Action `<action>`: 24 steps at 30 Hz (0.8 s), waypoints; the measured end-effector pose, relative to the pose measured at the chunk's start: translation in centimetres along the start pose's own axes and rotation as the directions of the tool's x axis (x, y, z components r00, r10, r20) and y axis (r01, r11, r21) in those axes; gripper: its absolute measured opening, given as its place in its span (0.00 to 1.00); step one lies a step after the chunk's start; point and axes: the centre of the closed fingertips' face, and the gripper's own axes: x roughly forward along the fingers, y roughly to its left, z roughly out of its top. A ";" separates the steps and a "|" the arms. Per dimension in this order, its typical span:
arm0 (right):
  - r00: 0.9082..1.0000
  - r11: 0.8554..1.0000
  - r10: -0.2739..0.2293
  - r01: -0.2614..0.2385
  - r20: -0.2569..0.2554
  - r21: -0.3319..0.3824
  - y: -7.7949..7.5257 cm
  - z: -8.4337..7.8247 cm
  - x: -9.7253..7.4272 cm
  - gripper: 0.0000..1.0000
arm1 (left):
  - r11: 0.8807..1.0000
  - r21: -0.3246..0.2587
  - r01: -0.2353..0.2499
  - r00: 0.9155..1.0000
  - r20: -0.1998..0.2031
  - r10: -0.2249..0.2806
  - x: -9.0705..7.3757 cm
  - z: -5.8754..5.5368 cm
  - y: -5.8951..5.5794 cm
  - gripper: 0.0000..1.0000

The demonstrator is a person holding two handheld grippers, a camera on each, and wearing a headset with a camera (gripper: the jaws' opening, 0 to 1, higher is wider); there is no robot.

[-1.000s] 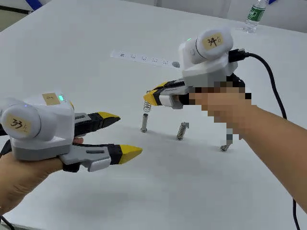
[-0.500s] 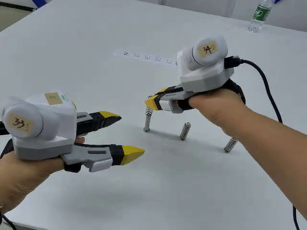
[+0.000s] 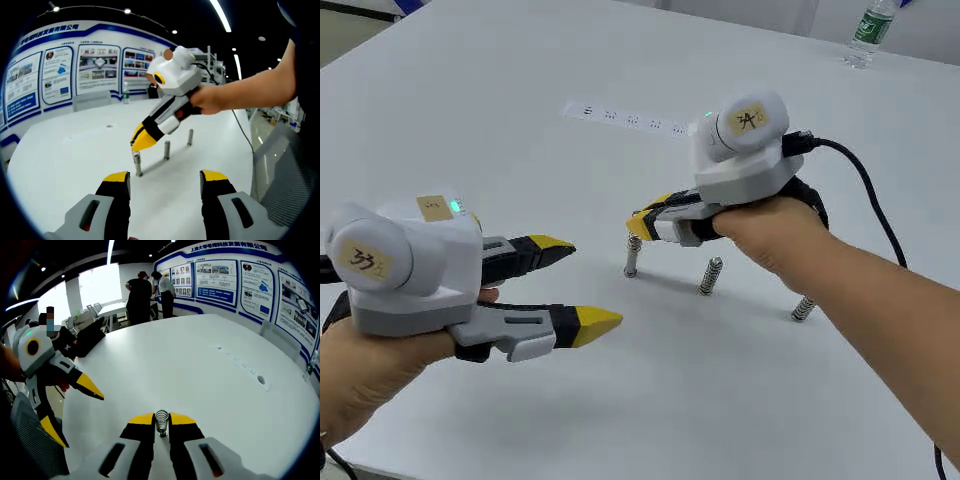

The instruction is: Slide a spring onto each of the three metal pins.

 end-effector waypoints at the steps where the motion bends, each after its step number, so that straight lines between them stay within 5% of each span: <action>1: 1.000 1.000 -0.002 0.002 -0.002 -0.002 0.1 -0.2 0.2 0.12 | 1.000 0.000 -0.001 1.000 -0.001 0.001 0.0 0.0 0.0 0.57; 17: 0.997 0.999 -0.015 0.013 -0.074 -0.030 0.9 -2.9 2.4 0.12 | 1.000 -0.007 -0.006 1.000 -0.006 0.006 0.0 -0.5 0.3 0.57; 24: 0.997 1.000 -0.009 0.007 -0.074 -0.025 0.9 -2.9 2.4 0.12 | 1.000 -0.008 -0.006 1.000 -0.007 0.006 0.1 -0.5 0.4 0.57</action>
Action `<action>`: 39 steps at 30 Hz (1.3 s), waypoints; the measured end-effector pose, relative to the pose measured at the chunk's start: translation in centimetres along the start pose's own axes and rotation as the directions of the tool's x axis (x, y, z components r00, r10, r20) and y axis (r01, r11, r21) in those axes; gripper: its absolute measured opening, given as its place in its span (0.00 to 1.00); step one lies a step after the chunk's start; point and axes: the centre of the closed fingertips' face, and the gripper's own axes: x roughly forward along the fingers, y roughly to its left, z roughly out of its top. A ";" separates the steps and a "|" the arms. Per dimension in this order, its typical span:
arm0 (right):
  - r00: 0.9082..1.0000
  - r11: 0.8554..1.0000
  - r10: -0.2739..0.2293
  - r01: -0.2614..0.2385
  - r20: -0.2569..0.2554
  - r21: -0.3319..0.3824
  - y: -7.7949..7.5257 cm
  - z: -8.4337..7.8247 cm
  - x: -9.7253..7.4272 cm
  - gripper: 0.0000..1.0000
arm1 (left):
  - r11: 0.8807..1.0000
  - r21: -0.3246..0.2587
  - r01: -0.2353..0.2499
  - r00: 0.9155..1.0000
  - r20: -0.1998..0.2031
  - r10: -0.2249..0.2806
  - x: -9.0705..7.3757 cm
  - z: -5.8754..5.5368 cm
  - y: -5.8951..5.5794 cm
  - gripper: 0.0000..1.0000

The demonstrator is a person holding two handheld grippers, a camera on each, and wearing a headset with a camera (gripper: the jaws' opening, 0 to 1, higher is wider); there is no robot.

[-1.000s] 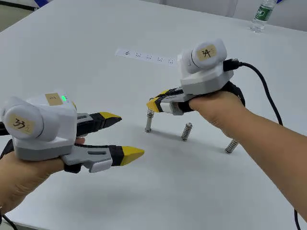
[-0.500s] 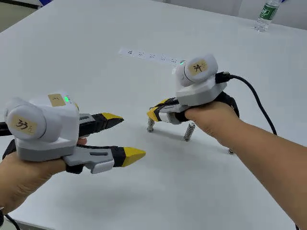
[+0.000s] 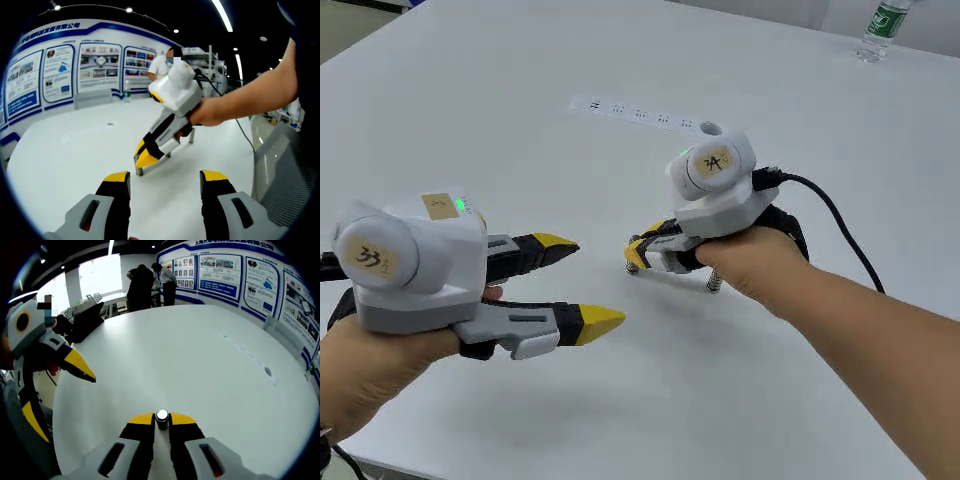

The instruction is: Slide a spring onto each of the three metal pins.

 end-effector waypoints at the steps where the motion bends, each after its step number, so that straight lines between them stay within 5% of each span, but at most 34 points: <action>1: 1.000 1.000 0.002 -0.002 -0.001 0.001 0.0 0.0 0.0 0.12 | 1.000 0.000 0.001 1.000 0.000 -0.001 0.0 0.0 0.0 0.57; 17: 0.998 0.999 -0.022 0.024 0.058 -0.035 0.4 0.9 -2.3 0.21 | 1.000 0.007 0.000 1.000 -0.004 0.000 0.2 0.2 0.0 0.59; 29: 0.995 0.999 -0.025 0.027 0.101 -0.028 1.7 -0.5 -5.1 0.23 | 0.999 0.044 -0.003 0.999 -0.036 0.005 0.5 -0.5 -0.6 0.62; 39: 0.991 0.999 -0.035 0.036 0.127 -0.010 3.3 -2.8 -8.3 0.26 | 1.000 0.018 -0.015 0.999 -0.032 0.016 -0.1 -0.9 -0.9 0.63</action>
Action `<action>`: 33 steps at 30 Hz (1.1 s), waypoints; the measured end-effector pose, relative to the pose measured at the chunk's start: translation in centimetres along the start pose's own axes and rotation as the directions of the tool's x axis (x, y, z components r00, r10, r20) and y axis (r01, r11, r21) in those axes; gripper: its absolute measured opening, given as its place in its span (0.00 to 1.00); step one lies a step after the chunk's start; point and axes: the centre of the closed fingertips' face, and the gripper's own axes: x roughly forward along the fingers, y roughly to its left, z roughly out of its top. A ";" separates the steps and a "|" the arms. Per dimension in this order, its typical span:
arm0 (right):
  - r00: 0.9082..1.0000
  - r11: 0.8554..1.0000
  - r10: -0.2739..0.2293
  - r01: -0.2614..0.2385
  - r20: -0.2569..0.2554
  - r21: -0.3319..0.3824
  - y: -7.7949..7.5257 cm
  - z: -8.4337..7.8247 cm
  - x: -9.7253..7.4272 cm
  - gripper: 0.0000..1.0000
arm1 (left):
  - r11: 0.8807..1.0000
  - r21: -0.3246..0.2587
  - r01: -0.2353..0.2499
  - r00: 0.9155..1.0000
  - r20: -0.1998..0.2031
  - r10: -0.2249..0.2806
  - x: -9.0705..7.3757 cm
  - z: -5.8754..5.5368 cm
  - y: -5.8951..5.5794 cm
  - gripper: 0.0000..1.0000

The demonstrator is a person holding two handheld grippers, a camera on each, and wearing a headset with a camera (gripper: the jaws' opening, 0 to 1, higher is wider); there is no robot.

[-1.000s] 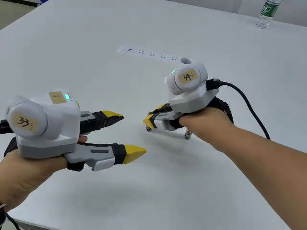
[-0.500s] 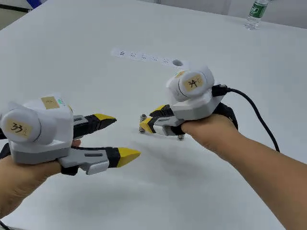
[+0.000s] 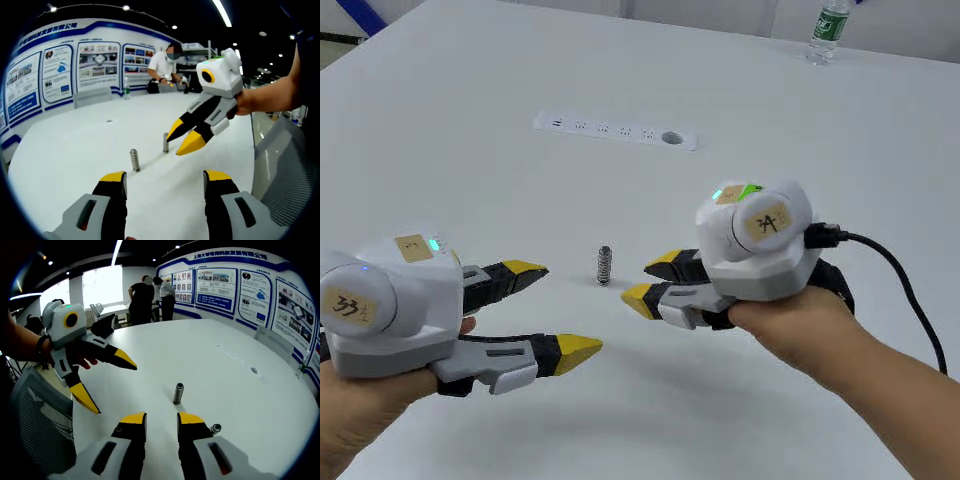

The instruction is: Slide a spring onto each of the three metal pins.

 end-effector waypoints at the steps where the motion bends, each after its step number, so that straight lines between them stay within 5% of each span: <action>1: 1.000 1.000 -0.001 0.001 0.001 0.003 0.1 -0.2 -0.3 0.26 | 1.000 -0.001 -0.002 1.000 0.001 0.002 -0.1 0.0 0.0 0.63; 12: 0.999 0.998 -0.041 0.039 0.034 0.040 0.1 -2.2 -4.1 0.30 | 1.000 0.015 0.006 1.000 -0.018 -0.005 -0.4 -0.2 -0.5 0.66; 33: 0.983 0.977 -0.169 0.158 0.072 0.143 -3.0 -7.8 -12.2 0.42 | 0.998 0.035 0.044 0.999 -0.027 -0.044 0.5 -0.1 -1.3 0.70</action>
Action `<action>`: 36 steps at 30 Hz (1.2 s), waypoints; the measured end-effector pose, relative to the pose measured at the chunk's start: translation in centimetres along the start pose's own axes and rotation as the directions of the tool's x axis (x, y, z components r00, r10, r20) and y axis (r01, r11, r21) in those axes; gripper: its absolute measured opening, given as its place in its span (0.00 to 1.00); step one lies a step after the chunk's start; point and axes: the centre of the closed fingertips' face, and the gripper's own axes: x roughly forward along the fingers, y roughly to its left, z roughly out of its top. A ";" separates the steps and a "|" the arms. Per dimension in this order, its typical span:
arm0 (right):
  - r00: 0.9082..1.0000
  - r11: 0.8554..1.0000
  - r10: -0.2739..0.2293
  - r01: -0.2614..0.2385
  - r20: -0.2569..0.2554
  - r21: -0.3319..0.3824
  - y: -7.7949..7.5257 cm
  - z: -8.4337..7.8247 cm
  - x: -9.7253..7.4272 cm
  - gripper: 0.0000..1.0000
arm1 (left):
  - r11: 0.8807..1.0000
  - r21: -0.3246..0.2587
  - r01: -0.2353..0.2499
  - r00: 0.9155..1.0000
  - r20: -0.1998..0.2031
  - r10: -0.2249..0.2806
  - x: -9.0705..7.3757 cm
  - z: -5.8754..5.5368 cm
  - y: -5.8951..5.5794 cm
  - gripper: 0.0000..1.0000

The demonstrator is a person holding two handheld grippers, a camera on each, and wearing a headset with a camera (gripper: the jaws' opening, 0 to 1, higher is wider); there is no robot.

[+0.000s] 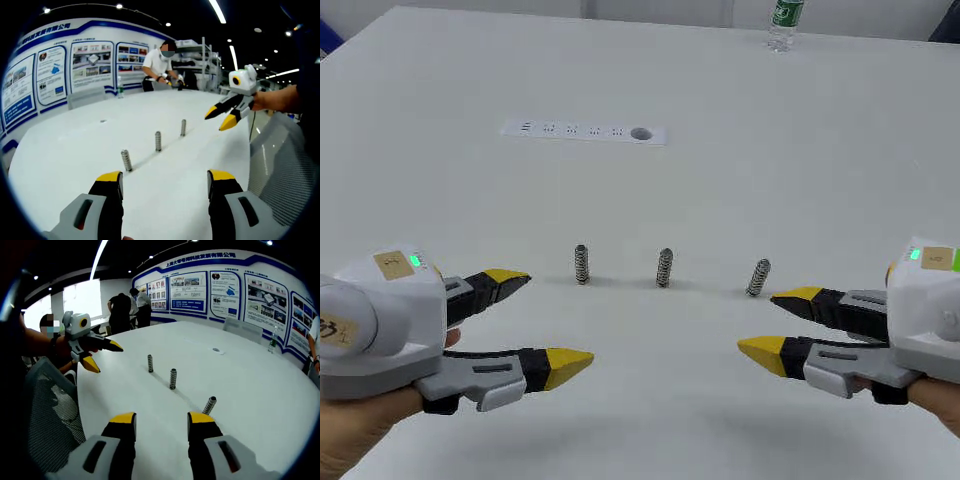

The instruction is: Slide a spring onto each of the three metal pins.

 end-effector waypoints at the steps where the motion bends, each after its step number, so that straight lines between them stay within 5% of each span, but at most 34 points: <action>1: 1.000 1.000 -0.006 0.005 0.003 0.002 -0.2 0.0 -0.2 0.43 | 1.000 0.000 0.001 1.000 0.000 -0.001 0.0 0.0 0.0 0.70; 22: 0.994 0.998 -0.053 0.051 0.100 0.025 -3.0 -0.8 -2.9 0.62 | 1.000 -0.017 0.000 1.000 -0.015 0.000 -0.3 -1.3 -0.1 0.72; 36: 0.997 0.999 -0.039 0.037 0.068 0.039 -3.2 -1.8 -2.1 0.64 | 0.999 -0.022 -0.024 0.998 -0.050 0.023 -0.4 -2.7 1.0 0.73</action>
